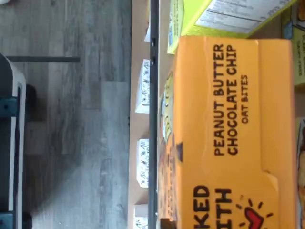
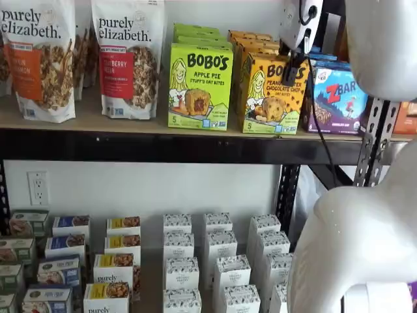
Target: Pick up the orange box on the top shelf, the fifth box from the left
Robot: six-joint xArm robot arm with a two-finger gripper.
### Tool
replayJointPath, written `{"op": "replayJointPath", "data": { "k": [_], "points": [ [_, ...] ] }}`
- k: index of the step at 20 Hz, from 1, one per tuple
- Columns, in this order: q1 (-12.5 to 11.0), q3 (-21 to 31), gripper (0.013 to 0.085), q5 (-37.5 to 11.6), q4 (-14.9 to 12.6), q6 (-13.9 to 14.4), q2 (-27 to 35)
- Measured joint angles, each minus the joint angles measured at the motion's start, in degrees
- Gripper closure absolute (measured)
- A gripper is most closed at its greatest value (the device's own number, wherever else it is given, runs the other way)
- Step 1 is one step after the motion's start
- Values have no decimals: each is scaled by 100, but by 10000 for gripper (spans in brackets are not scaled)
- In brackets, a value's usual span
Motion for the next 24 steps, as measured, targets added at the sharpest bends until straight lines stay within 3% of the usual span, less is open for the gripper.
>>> {"op": "replayJointPath", "data": {
  "k": [7,16,24],
  "points": [
    [-11,-52,690,212,39,17,-100],
    [62,288,690,459,13,118,-745],
    [4,548,690,906,275,194,-1413]
  ]
}}
